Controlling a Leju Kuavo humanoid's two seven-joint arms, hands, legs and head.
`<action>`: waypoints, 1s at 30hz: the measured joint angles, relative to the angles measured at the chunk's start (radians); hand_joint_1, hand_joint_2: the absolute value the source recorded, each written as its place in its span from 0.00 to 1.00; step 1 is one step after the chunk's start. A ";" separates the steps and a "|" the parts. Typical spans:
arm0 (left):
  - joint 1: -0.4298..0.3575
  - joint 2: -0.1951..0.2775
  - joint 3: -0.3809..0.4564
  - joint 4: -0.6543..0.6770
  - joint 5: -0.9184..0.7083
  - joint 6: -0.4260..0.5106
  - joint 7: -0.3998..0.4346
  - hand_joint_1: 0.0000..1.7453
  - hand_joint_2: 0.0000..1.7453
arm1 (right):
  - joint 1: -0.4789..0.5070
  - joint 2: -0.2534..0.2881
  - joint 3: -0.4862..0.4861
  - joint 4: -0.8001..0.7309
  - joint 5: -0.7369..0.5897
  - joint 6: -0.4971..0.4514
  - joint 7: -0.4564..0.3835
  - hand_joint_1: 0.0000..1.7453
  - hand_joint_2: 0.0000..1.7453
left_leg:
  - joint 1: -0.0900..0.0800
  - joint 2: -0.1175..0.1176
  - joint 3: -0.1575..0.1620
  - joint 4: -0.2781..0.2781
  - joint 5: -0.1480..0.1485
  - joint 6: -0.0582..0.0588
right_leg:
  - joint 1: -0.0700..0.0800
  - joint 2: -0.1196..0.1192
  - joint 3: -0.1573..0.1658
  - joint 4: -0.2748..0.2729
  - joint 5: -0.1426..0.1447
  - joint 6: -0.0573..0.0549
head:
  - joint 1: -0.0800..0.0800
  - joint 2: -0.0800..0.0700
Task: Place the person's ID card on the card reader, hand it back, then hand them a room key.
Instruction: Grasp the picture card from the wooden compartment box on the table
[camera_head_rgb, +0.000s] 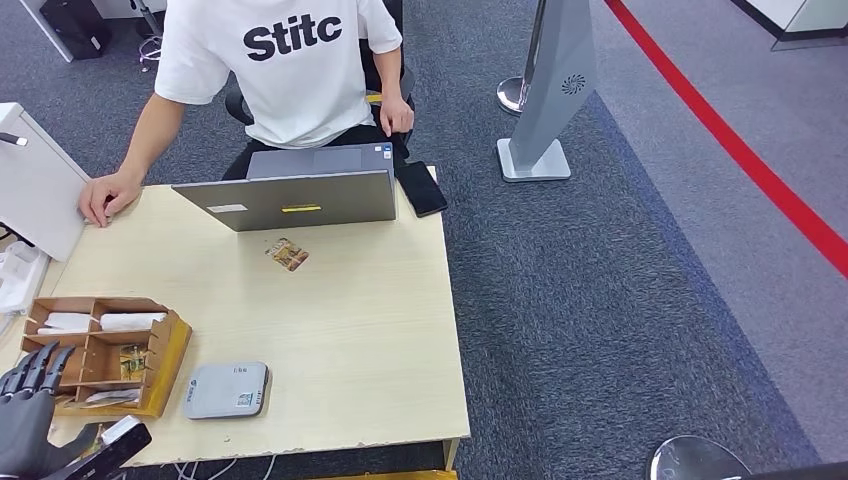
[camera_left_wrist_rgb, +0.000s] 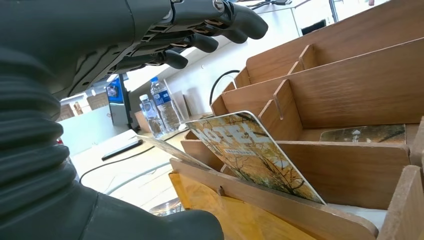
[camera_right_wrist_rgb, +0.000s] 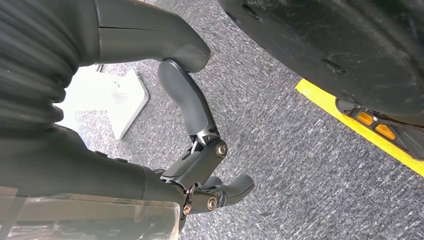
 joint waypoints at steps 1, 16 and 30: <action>0.000 -0.001 0.000 0.000 0.000 0.002 0.000 0.00 1.00 | 0.000 0.000 0.000 0.000 -0.001 -0.001 0.001 0.00 1.00 | 0.000 0.000 0.000 0.000 0.000 0.000 | 0.000 0.000 0.000 0.000 0.000 0.000 | 0.000 0.000; -0.014 -0.014 -0.017 0.005 -0.003 0.009 -0.003 0.00 1.00 | -0.002 0.009 0.001 0.000 -0.003 -0.019 0.041 0.00 1.00 | 0.000 0.000 0.000 0.000 0.000 0.000 | 0.000 0.000 0.000 0.000 0.000 0.000 | 0.000 0.000; -0.014 -0.014 -0.033 0.007 0.003 0.007 0.003 0.23 1.00 | -0.002 0.009 0.001 0.000 -0.005 -0.016 0.042 0.00 1.00 | 0.000 0.000 0.000 0.000 0.000 0.000 | 0.000 0.000 0.000 0.000 0.000 0.000 | 0.000 0.000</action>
